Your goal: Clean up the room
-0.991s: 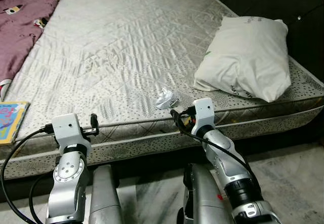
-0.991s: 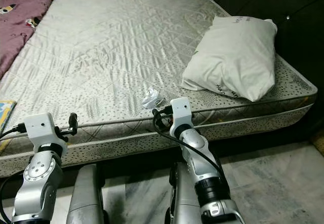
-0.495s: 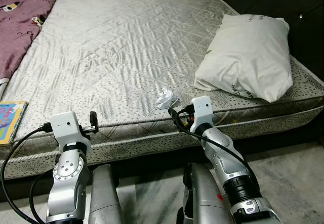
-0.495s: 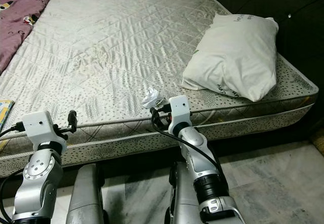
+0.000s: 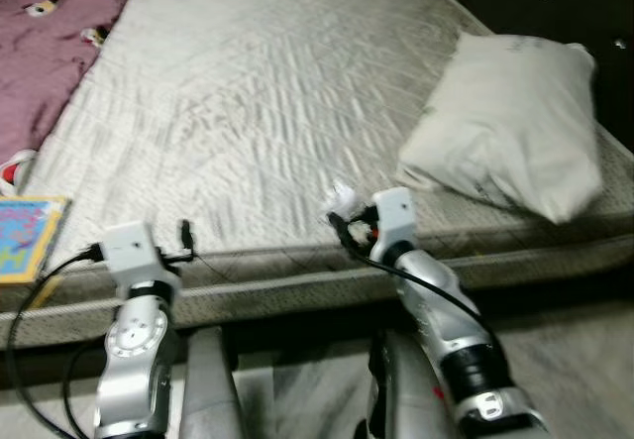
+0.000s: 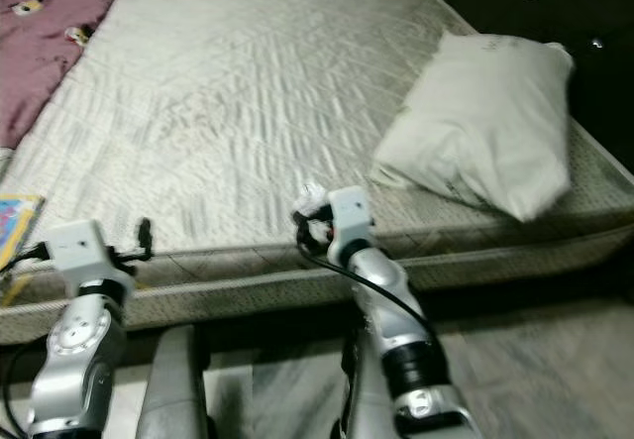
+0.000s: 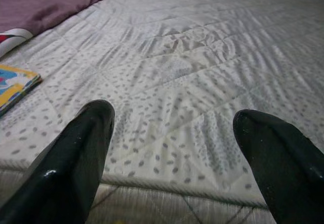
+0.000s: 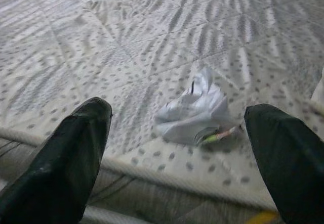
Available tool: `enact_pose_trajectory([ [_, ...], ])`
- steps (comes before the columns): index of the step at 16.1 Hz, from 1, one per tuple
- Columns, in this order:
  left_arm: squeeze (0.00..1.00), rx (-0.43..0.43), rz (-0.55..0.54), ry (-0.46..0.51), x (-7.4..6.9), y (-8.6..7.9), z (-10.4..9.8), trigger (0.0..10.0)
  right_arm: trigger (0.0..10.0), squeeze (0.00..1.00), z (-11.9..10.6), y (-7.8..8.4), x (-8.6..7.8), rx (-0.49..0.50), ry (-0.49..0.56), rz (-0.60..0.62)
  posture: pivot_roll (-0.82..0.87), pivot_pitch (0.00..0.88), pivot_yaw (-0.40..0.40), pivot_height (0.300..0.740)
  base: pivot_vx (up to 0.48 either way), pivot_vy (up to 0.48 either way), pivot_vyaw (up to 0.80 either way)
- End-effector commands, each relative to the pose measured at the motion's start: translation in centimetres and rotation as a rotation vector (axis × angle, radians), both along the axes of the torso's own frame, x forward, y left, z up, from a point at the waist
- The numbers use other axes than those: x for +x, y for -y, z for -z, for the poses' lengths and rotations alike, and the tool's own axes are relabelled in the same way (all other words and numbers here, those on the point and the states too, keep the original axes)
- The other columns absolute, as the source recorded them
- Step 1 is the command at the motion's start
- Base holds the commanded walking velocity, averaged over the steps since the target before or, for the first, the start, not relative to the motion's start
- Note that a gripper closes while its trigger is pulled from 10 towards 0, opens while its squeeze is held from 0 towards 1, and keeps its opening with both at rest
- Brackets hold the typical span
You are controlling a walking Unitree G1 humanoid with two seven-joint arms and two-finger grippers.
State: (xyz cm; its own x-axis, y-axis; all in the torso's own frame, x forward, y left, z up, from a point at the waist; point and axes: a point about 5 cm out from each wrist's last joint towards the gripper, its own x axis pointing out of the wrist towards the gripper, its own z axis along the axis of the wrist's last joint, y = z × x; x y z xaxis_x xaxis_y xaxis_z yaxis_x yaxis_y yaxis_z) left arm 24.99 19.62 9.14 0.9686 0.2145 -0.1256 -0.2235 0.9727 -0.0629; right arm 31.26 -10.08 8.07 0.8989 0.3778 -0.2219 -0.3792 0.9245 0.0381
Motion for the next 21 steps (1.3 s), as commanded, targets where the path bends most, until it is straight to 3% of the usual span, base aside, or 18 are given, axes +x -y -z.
enact_pose_trajectory([
  [1,0.0,0.004,-0.005,0.015,0.0,-0.2,-0.3,10.0,10.0,0.0,-0.2,-0.2,0.1,0.001,0.008,-0.006,-0.05,0.0,-0.044,0.521,0.315,0.0,0.0],
  [6,0.0,-0.006,0.0,0.02,0.0,-0.1,-0.3,10.0,10.0,0.0,-0.1,-0.3,0.0,0.0,0.009,-0.013,-0.05,0.0,-0.044,0.521,0.311,0.0,0.0],
  [10,0.0,-0.01,-0.014,0.018,0.0,-0.1,-0.4,10.0,10.0,0.0,-0.1,-0.3,-0.1,-0.007,0.011,-0.033,-0.05,0.0,-0.037,0.521,0.0,0.0,0.0],
  [15,0.0,0.005,-0.031,-0.023,-1.8,-1.0,-0.3,10.0,10.0,0.0,-0.3,-1.2,-0.3,-0.001,0.02,-0.069,-0.02,0.008,-0.014,0.521,0.0,0.0,0.48],
  [19,0.0,0.036,-0.049,-0.029,-2.7,-1.6,-1.2,10.0,10.0,0.0,0.2,-2.1,0.6,0.046,-0.044,-0.096,0.04,0.057,-0.025,0.521,0.0,0.0,0.0],
  [21,0.0,0.048,-0.063,-0.04,-3.9,-2.0,-1.4,10.0,10.0,0.0,0.0,-2.8,1.5,0.021,-0.013,-0.113,0.08,0.094,-0.029,0.521,0.0,0.0,0.0],
])
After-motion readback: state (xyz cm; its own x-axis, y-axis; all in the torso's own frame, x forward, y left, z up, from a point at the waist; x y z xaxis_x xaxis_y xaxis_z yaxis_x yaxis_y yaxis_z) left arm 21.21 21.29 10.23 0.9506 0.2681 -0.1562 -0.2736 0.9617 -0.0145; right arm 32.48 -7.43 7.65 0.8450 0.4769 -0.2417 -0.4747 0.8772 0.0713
